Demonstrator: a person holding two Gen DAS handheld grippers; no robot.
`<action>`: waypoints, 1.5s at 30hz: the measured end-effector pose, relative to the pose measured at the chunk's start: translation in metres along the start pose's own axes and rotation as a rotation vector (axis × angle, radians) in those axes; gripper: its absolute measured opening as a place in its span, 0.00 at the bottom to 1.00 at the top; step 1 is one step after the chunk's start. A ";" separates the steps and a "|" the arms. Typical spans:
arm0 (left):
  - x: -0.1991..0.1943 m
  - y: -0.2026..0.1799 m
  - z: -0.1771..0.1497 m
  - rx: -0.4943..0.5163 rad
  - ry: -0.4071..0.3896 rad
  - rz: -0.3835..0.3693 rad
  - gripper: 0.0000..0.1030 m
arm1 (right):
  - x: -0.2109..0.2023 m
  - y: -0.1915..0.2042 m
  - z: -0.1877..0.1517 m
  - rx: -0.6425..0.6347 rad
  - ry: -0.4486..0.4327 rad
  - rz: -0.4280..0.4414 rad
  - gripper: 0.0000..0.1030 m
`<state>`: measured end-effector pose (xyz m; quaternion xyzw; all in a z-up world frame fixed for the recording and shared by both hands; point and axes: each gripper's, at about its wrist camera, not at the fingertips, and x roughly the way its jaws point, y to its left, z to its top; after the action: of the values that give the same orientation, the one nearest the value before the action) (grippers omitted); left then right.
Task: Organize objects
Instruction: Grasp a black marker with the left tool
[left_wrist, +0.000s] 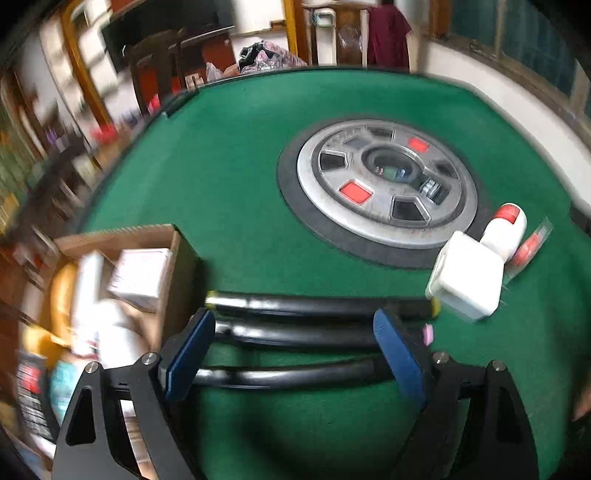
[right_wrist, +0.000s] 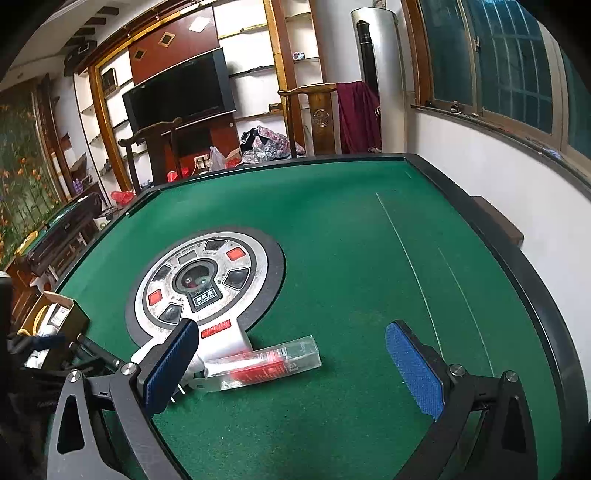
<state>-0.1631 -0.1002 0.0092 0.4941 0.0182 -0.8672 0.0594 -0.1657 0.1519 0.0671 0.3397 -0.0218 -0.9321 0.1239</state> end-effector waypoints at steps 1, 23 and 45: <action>0.001 0.003 -0.002 -0.023 0.016 -0.044 0.86 | 0.001 -0.001 0.000 0.001 0.002 0.001 1.00; -0.062 -0.052 -0.096 0.556 0.014 -0.063 0.87 | 0.009 -0.012 -0.002 0.061 0.064 0.013 1.00; -0.054 -0.050 -0.114 0.281 0.061 -0.181 0.87 | 0.012 -0.007 -0.006 0.034 0.071 0.011 1.00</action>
<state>-0.0439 -0.0354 -0.0038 0.5198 -0.0569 -0.8477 -0.0890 -0.1722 0.1555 0.0539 0.3743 -0.0349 -0.9183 0.1240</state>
